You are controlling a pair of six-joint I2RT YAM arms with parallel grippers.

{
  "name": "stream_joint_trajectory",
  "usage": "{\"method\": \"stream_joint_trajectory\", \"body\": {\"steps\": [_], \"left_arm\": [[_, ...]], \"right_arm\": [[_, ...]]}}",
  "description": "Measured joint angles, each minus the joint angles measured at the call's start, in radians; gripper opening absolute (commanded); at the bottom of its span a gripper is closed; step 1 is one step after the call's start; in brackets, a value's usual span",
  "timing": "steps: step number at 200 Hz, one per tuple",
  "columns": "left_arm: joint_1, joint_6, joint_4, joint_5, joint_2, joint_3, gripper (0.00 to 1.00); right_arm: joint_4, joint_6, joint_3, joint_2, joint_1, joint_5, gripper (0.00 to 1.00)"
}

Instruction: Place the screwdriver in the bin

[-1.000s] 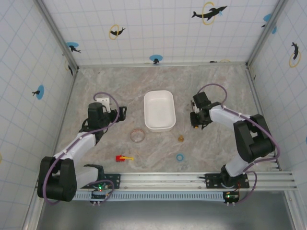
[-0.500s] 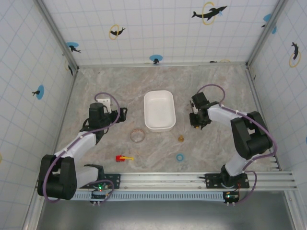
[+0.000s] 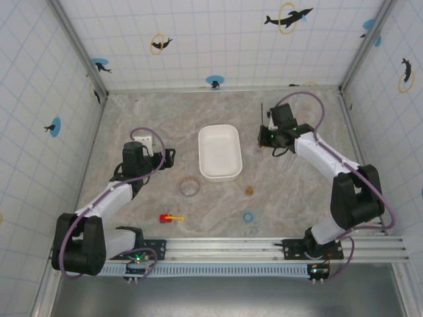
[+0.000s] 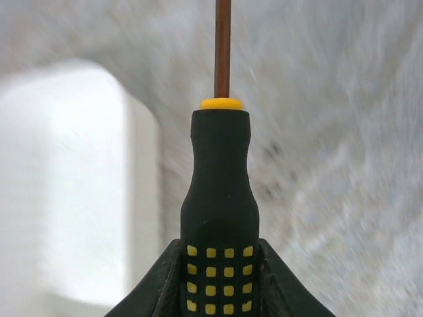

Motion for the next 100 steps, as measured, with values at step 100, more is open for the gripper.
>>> {"method": "stream_joint_trajectory", "body": {"steps": [100], "left_arm": [[0.0, 0.0, -0.001, -0.004, -0.003, 0.0, 0.98]], "right_arm": [[0.1, 0.116, 0.138, 0.107, 0.417, 0.344, 0.0]]}}
